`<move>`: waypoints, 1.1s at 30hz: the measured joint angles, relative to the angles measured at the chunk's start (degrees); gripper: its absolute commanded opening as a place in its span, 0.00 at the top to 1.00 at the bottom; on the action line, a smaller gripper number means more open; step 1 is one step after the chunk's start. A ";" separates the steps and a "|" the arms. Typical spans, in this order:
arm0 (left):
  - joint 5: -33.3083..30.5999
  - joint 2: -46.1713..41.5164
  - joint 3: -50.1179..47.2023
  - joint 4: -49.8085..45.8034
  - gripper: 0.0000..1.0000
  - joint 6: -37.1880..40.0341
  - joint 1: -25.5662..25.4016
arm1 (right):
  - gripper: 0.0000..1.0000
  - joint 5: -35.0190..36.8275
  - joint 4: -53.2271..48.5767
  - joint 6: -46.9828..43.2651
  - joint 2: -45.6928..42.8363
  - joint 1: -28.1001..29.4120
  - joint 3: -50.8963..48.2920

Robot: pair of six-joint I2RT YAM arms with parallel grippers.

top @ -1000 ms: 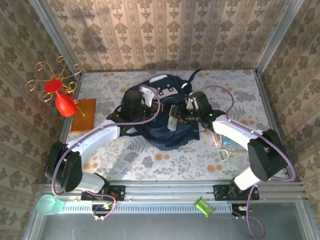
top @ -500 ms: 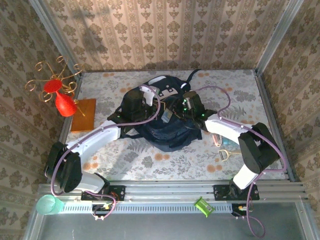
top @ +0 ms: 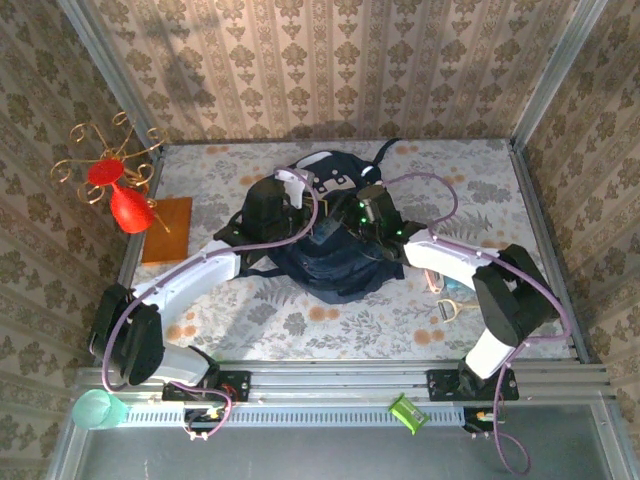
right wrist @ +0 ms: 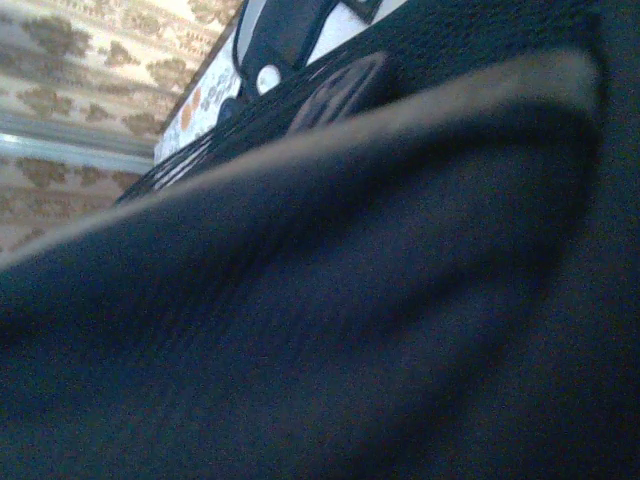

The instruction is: Pack the student bag

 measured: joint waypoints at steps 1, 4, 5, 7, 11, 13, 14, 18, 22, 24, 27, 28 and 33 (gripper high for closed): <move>-0.02 0.00 0.00 0.02 1.00 -0.11 0.28 | 0.28 -0.09 -1.33 -1.42 -1.57 0.00 -0.52; 0.02 0.00 -0.20 0.46 1.00 -0.55 1.51 | 0.26 0.00 -6.82 -6.10 -9.25 0.00 -3.17; 0.09 0.02 -0.24 0.48 1.00 -0.63 1.95 | 0.26 0.46 -9.22 -7.63 -12.57 -0.04 -4.13; 0.24 0.13 -0.26 0.85 1.00 -0.63 2.40 | 0.23 1.75 -14.01 -10.51 -18.62 -0.61 -5.68; 0.46 0.76 -0.26 1.75 1.00 -0.63 2.60 | 0.19 6.58 -24.76 -15.89 -27.76 -5.01 -8.68; 0.52 0.85 -0.26 1.81 1.00 -0.66 2.64 | 0.17 9.18 -29.90 -18.25 -29.81 -8.76 -10.80; 0.63 0.87 -0.26 1.95 1.00 -0.66 2.64 | 0.16 10.47 -32.61 -19.69 -30.14 -10.97 -12.15; 0.70 0.90 -0.28 2.10 1.00 -0.66 2.67 | 0.14 12.48 -39.76 -24.48 -28.37 -18.56 -16.31; 0.90 1.14 -0.28 2.14 1.00 -0.66 2.71 | 0.13 12.44 -40.96 -27.80 -23.10 -21.81 -16.17; 0.90 1.14 -0.28 2.14 1.00 -0.66 2.71 | 0.14 11.87 -41.07 -29.31 -19.34 -22.27 -15.15; 0.90 1.14 -0.28 2.14 1.00 -0.66 2.71 | 0.17 10.45 -40.81 -30.99 -13.92 -22.38 -12.66; 0.90 1.14 -0.28 2.14 1.00 -0.66 2.71 | 0.17 9.90 -40.57 -31.41 -12.48 -22.38 -12.00; 1.07 1.22 -0.31 2.14 1.00 -0.63 2.75 | 0.22 7.89 -39.82 -32.79 -7.61 -22.34 -10.27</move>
